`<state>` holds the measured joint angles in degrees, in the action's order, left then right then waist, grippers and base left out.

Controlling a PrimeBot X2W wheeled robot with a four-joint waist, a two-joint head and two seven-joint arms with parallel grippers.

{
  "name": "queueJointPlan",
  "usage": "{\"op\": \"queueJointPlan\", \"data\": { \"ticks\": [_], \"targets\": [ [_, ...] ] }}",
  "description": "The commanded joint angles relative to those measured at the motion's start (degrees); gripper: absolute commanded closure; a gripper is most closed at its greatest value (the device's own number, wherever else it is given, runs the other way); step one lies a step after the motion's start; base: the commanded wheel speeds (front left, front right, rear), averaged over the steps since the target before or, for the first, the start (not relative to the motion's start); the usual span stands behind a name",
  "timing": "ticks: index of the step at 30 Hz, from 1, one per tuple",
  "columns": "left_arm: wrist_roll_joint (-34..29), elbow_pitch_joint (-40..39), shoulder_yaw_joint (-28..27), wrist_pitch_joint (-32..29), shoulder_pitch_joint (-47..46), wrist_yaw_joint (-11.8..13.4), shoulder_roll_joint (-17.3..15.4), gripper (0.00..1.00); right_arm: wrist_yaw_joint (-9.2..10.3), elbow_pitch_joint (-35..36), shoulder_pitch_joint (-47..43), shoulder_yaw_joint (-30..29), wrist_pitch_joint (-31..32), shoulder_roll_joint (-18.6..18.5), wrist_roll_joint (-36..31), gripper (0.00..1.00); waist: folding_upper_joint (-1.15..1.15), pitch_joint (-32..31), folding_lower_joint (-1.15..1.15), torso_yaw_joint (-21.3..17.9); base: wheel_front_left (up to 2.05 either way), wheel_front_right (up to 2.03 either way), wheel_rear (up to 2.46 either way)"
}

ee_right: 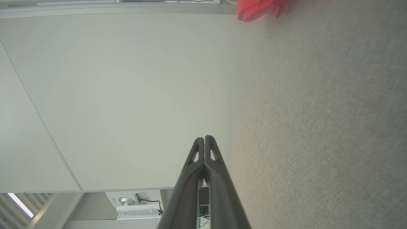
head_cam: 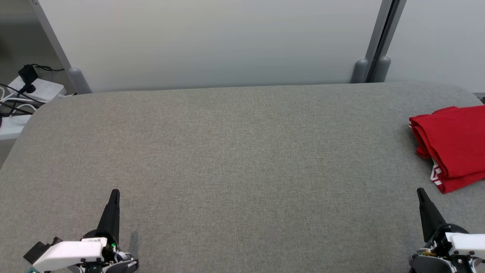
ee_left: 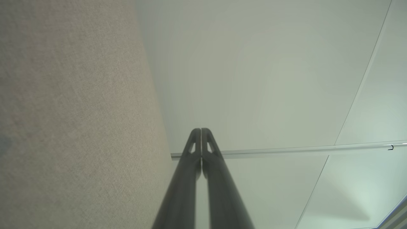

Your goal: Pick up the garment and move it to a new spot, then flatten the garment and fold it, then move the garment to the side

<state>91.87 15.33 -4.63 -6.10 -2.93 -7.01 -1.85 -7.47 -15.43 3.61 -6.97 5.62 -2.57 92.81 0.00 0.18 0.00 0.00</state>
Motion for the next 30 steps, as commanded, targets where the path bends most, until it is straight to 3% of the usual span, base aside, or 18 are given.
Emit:
{"op": "queueJointPlan", "data": {
  "ticks": [1, 30],
  "targets": [
    [0.3, -1.3, -1.9, -0.4, -3.3, -0.5, -1.0, 1.0, -0.02, 1.4, 2.5, 1.0, 0.4, -0.7, -0.2, 1.0, 0.0, 0.0, 0.0, 0.0, 0.0, 0.0, 0.0],
    [0.3, -1.3, -1.9, -0.4, -3.3, -0.5, -1.0, 1.0, -0.02, 1.4, 2.5, 0.8, 0.6, -0.6, -0.4, 1.0, 0.0, 0.0, 0.0, 0.0, 0.0, 0.0, 0.0]
  ]
}}
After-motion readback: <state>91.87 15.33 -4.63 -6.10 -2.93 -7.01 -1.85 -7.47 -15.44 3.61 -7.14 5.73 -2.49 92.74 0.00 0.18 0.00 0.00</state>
